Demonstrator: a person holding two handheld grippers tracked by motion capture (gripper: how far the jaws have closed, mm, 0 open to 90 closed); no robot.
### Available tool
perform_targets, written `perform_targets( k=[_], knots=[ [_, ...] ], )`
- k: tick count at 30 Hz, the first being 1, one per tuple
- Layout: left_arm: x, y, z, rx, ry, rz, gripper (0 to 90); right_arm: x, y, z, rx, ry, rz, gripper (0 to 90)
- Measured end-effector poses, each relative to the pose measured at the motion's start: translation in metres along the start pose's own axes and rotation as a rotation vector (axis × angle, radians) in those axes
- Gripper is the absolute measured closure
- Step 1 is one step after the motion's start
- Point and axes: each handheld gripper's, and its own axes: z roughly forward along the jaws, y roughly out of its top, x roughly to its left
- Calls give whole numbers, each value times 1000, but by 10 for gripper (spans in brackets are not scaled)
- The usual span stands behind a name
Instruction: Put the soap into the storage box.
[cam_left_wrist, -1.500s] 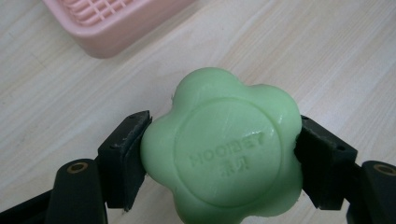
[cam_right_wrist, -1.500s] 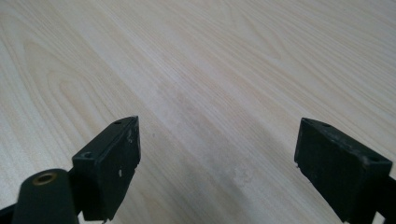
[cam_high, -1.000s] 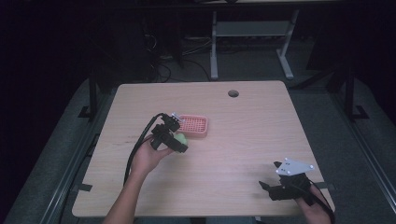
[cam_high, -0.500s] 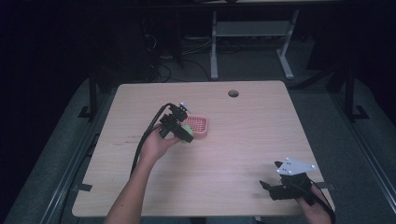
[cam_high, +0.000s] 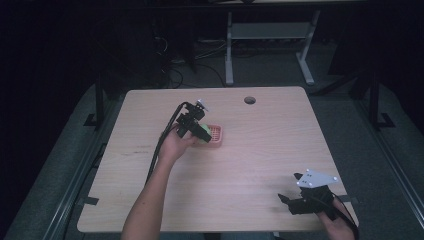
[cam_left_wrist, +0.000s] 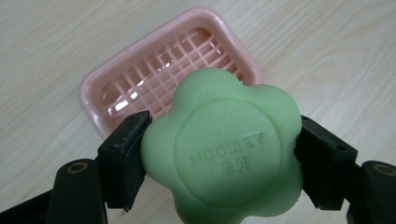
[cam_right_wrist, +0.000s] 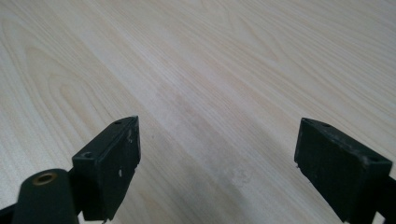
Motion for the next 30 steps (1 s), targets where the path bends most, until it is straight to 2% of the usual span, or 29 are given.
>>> perform_targets(
  k=[2,4,6,9,18,20,24,30],
  knots=[
    [1,3,4,-2,12,-9,267,1,0,1,-2,4,12,138],
    [4,6,7,2,3,-22,267,0,-1,1,7,2,6,139],
    [7,12,9,14,12,-38,267,1,-1,2,14,1,11,138],
    [9,17,10,12,12,-43,267,1,-1,3,20,-1,12,139],
    [13,33,27,21,21,-87,267,1,-1,5,19,-2,-6,138],
    [14,34,31,35,30,-89,267,1,-1,5,22,-4,1,138],
    [16,34,34,31,25,-100,267,1,-1,6,21,-4,8,138],
    [19,32,39,37,29,-110,266,3,0,8,31,-3,-14,138]
  ],
)
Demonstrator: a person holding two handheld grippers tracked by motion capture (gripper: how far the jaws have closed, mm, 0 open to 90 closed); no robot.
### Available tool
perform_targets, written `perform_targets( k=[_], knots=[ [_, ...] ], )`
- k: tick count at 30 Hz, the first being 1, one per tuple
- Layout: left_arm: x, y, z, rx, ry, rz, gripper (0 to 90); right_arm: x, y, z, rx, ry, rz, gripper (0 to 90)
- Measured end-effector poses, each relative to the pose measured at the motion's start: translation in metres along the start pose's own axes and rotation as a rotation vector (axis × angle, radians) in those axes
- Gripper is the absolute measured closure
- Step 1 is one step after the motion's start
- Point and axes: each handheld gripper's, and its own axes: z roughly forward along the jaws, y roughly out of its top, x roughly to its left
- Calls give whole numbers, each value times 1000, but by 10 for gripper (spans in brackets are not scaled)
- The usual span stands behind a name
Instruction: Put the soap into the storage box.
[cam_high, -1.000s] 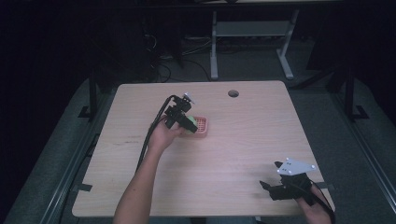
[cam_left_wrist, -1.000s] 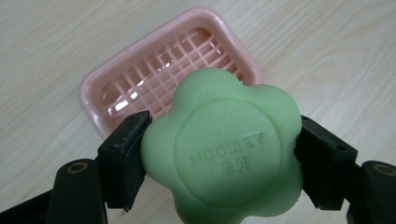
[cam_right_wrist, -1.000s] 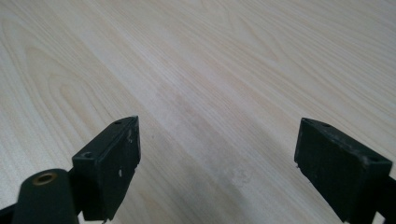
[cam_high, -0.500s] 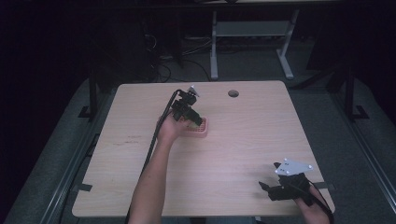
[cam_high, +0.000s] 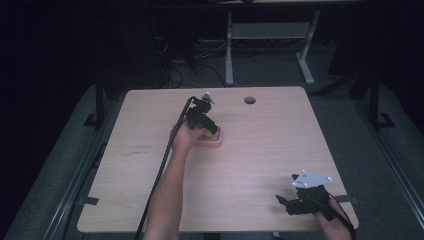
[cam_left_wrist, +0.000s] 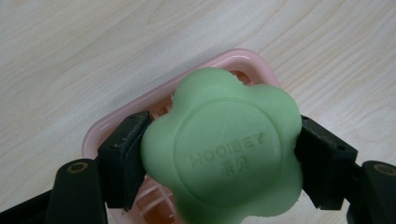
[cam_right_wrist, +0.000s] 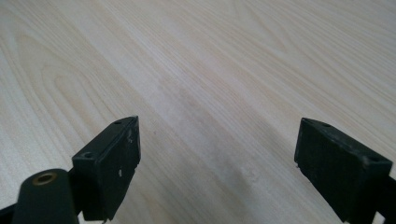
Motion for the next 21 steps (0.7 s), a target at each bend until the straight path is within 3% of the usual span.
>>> perform_targets(
  k=[14,21],
  knots=[
    [2,-14,17,19,18,-43,266,0,0,0,-4,3,10,139],
    [1,-19,17,6,25,-75,266,0,0,0,-4,3,10,139]
  ],
)
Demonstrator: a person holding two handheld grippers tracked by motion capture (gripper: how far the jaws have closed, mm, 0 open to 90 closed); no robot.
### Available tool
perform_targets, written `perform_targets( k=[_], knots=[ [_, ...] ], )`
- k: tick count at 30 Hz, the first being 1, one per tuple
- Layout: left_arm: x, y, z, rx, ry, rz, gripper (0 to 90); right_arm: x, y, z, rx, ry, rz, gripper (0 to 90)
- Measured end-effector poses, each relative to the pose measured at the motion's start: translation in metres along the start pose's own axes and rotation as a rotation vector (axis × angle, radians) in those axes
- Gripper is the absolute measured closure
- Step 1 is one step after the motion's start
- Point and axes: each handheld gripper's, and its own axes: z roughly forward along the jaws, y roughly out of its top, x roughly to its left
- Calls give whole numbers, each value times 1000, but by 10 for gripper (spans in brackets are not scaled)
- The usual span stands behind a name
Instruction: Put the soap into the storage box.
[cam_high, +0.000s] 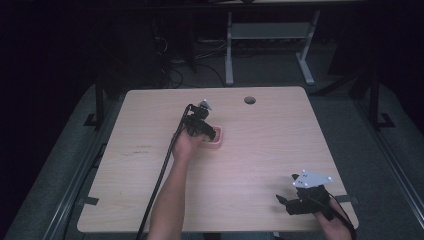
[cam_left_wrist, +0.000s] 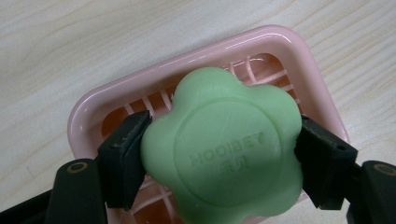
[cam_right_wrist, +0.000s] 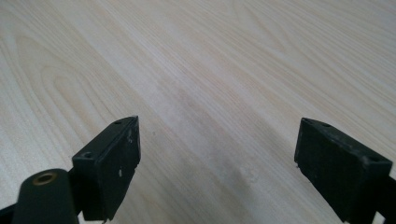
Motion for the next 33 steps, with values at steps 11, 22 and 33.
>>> perform_targets(
  k=[11,22,33],
  knots=[
    [-10,0,1,26,42,-34,266,0,0,0,3,2,-11,138],
    [-11,0,-1,24,55,11,258,0,1,1,8,5,-13,139],
    [-11,-2,-12,10,44,42,213,1,1,2,14,4,-18,138]
  ],
)
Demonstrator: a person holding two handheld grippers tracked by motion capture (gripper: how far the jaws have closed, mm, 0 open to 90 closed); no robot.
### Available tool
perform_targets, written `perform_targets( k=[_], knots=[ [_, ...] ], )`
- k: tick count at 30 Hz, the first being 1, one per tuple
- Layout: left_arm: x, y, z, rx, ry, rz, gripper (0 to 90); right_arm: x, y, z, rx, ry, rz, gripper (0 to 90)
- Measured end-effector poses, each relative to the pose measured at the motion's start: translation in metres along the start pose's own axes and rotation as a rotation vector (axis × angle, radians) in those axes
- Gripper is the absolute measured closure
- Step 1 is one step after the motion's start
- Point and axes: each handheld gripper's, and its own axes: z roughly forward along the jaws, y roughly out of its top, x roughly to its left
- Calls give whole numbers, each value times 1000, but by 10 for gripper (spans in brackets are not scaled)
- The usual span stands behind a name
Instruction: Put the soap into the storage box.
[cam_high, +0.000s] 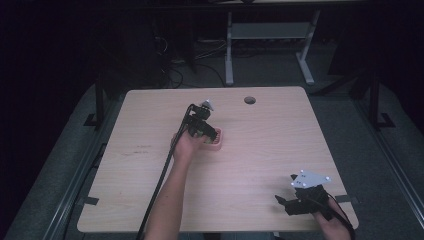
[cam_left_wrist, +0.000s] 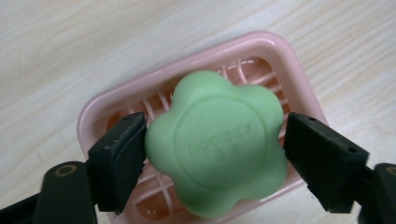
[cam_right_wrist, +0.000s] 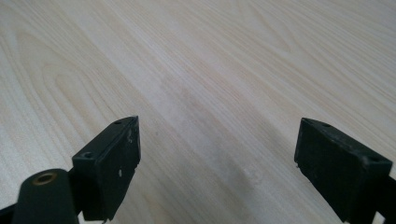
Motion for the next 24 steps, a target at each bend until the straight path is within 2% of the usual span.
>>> perform_targets(
  k=[7,10,12,24],
  knots=[
    [0,-5,-12,-35,-24,32,210,-1,-1,-1,-4,-4,11,138],
    [-1,-5,-15,-38,-23,37,208,-2,-1,-1,-8,-3,15,139],
    [-1,-8,-18,-63,-26,28,206,-2,-1,-2,-9,-5,20,139],
    [0,-23,-35,-93,-50,62,206,-5,-3,-2,-5,-15,23,138]
  ],
)
